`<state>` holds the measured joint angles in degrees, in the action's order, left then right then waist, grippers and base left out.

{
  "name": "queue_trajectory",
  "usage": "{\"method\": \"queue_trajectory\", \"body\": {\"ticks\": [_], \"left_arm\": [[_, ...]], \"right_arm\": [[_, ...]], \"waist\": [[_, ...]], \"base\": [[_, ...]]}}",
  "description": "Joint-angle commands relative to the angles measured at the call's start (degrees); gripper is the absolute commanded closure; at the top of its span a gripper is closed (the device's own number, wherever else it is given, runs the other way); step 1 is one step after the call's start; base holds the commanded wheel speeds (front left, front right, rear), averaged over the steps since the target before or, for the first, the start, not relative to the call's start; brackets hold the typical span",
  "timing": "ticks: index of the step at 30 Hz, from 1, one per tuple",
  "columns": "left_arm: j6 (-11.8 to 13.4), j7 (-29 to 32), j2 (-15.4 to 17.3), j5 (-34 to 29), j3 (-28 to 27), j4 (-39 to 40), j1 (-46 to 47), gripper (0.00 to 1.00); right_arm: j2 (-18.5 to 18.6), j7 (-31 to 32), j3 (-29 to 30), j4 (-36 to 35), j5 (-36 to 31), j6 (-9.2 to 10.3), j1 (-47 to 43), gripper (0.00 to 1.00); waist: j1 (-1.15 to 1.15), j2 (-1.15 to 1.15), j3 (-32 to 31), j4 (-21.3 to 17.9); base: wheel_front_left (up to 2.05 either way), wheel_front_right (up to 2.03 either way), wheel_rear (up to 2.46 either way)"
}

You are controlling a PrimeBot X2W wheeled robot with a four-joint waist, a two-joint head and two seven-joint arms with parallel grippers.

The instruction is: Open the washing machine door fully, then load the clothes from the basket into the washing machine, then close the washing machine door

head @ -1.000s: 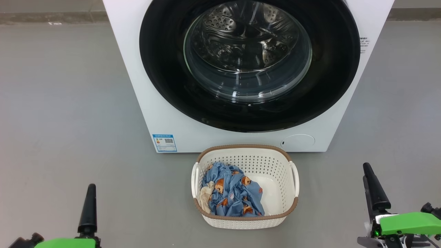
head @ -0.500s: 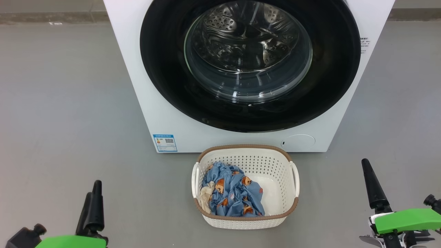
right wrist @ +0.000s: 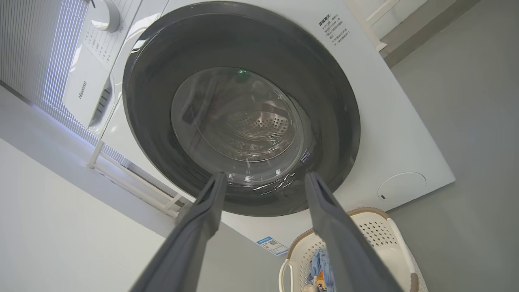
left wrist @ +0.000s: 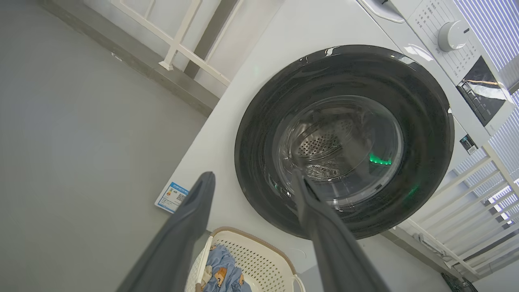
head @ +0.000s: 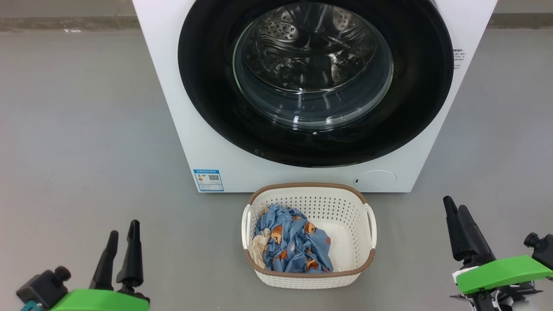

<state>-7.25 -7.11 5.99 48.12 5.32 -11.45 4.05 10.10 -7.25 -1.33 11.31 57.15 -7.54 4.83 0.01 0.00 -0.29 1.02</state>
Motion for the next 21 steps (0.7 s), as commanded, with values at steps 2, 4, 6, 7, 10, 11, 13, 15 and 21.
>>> {"method": "queue_trajectory", "body": {"ticks": [2,4,6,7,10,11,13,15,21], "left_arm": [[-0.2,-0.9,1.6,-2.7,-1.0,1.6,2.5,0.00],[-0.2,-1.2,1.7,-5.0,-0.9,1.5,2.5,0.00],[-0.2,-1.6,1.7,-7.4,-0.9,1.3,2.5,0.00],[-0.2,-1.7,1.7,-8.5,-0.9,1.3,2.5,0.00],[-0.2,-2.3,1.8,-11.3,-0.6,1.3,2.5,0.00],[-0.2,-2.4,1.8,-12.2,-0.5,1.3,2.5,0.00],[-0.2,-2.8,1.8,-13.9,-0.3,1.3,2.5,0.00],[-0.2,-3.1,1.8,-15.5,-0.3,1.3,2.6,0.00],[-0.2,-4.1,1.8,-19.0,-0.1,0.7,2.5,0.00]], "right_arm": [[1.4,-0.9,-1.3,-1.8,-2.4,0.04,2.4,0.00],[1.5,-1.2,-1.4,-1.7,-4.3,0.04,2.5,0.00],[1.6,-1.5,-1.4,-1.6,-6.3,0.04,2.6,0.00],[1.7,-1.7,-1.4,-1.5,-7.3,0.04,2.6,0.00],[2.1,-2.2,-1.4,-0.9,-10.8,0.04,2.7,0.00],[2.1,-2.4,-1.3,-0.6,-11.8,0.04,2.8,0.00],[2.3,-2.7,-1.4,-0.2,-14.0,0.04,2.9,0.00],[2.4,-3.1,-1.5,0.3,-16.0,0.04,3.0,0.00],[2.5,-4.1,-1.5,1.3,-20.8,0.04,3.4,0.00]], "waist": [[0.00,0.00,-0.1,0.0],[0.00,0.00,-0.1,0.0],[0.00,0.00,-0.2,0.0],[0.00,0.00,-0.3,-0.1],[0.00,0.00,-0.4,-0.1],[0.00,0.00,-0.4,-0.1],[0.00,0.00,-0.4,-0.1],[0.00,0.00,-0.5,-0.2],[0.00,0.00,-0.6,-0.2]], "base": [[0.00,0.00,0.00],[0.00,0.00,0.00],[0.00,0.00,0.00],[0.00,0.00,0.00],[0.00,0.00,0.00],[0.00,0.00,0.00],[0.00,0.00,0.00],[0.00,0.00,0.00],[0.00,0.00,0.00]]}}
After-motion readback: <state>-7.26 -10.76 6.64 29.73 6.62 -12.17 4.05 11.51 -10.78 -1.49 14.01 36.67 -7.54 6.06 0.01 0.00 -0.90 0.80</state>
